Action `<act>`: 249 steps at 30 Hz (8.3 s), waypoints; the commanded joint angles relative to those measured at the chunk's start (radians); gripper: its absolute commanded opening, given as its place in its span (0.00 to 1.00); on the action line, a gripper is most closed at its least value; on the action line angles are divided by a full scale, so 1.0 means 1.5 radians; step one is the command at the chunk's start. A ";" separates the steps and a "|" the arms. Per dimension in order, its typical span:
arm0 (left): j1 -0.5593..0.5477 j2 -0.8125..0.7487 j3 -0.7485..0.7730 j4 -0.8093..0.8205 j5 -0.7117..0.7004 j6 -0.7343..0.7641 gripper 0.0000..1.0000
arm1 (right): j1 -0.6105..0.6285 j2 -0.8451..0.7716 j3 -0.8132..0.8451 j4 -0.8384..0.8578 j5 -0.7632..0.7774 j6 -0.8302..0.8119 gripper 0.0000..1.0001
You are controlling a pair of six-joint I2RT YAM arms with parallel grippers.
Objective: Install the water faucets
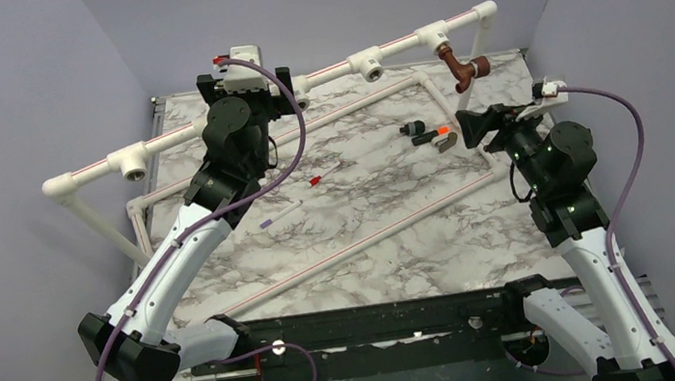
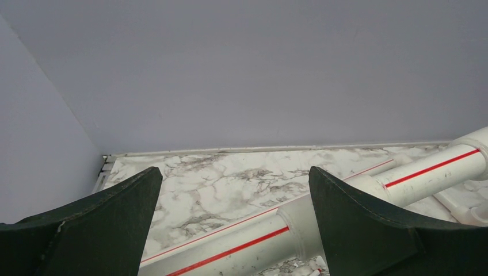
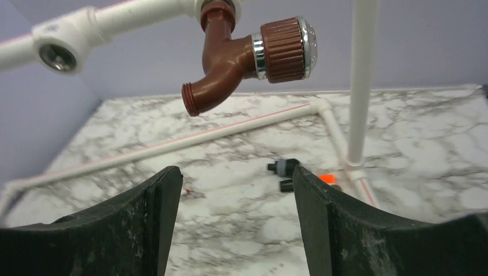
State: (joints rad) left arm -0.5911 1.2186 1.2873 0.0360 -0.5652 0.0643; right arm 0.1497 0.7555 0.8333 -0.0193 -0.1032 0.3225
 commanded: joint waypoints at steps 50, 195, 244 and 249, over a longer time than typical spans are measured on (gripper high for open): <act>-0.029 0.011 -0.042 -0.058 -0.033 0.021 0.99 | 0.027 0.185 -0.027 0.349 -0.130 -1.183 0.61; -0.033 0.006 -0.046 -0.054 -0.044 0.029 0.99 | 0.043 0.004 0.038 0.079 0.182 0.141 0.77; -0.047 0.001 -0.055 -0.042 -0.051 0.043 0.99 | 0.091 0.193 -0.025 0.328 -0.025 -1.285 0.68; -0.046 0.002 -0.056 -0.042 -0.054 0.044 0.99 | 0.096 0.208 -0.032 0.361 -0.012 -1.293 0.60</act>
State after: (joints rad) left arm -0.6552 1.2022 1.2476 0.0895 -0.6193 0.1112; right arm 0.2867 1.0573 0.7925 0.4198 -0.1600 -1.5818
